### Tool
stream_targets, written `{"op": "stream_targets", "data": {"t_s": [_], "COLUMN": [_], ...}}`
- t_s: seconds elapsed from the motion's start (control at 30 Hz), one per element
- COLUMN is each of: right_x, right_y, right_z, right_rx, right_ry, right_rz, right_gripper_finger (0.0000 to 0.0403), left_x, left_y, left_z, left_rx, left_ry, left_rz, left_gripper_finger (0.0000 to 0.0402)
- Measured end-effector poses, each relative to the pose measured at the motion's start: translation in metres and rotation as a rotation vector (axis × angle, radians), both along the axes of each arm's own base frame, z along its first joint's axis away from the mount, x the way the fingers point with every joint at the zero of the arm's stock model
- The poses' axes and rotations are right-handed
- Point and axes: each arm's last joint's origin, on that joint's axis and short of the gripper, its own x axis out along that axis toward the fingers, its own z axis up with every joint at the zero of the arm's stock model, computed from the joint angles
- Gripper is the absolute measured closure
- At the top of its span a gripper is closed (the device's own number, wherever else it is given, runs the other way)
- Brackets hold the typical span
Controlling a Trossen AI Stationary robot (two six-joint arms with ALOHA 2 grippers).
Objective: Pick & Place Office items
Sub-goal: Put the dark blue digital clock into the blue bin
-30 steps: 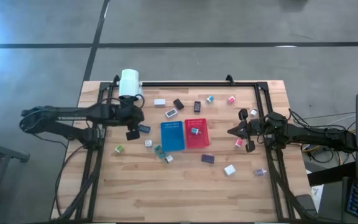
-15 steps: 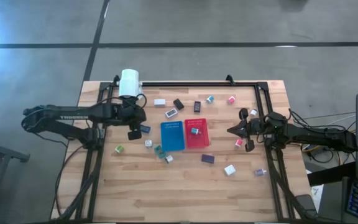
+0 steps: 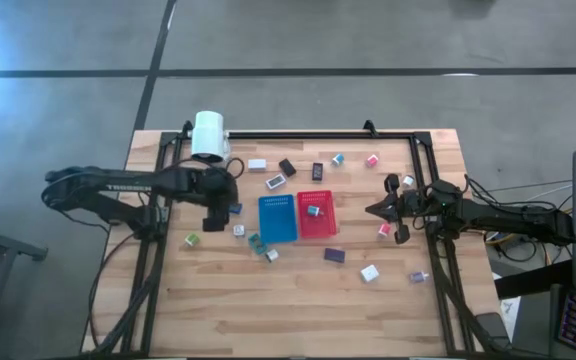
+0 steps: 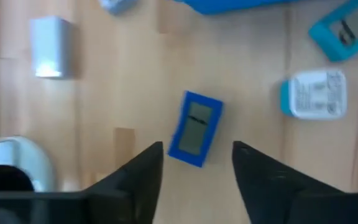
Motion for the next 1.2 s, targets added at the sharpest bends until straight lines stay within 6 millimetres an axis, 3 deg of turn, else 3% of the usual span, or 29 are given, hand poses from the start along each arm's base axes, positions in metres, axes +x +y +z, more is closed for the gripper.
{"op": "stream_targets", "data": {"t_s": [0.23,0.47,0.8,1.2], "right_x": [0.0,0.0,0.0,0.0], "right_y": [0.0,0.0,0.0,0.0], "right_z": [0.0,0.0,0.0,-0.001], "right_rx": [0.005,0.009,0.012,0.005], "right_ry": [0.001,0.002,0.003,0.006], "right_rz": [-0.002,-0.002,-0.002,-0.002], "right_gripper_finger": [0.0394,0.0394,0.0394,0.0394], "left_x": [0.007,0.027,0.039,0.045], "left_y": [0.003,0.015,0.04,0.049], "left_z": [-0.027,-0.034,-0.055,-0.071], "left_rx": [0.034,0.023,-0.085,-0.143], "left_ry": [0.225,0.314,0.409,0.392], "left_rz": [-0.098,-0.162,-0.165,-0.167], "left_gripper_finger": [0.0116,0.0084,0.008,0.0084]}}
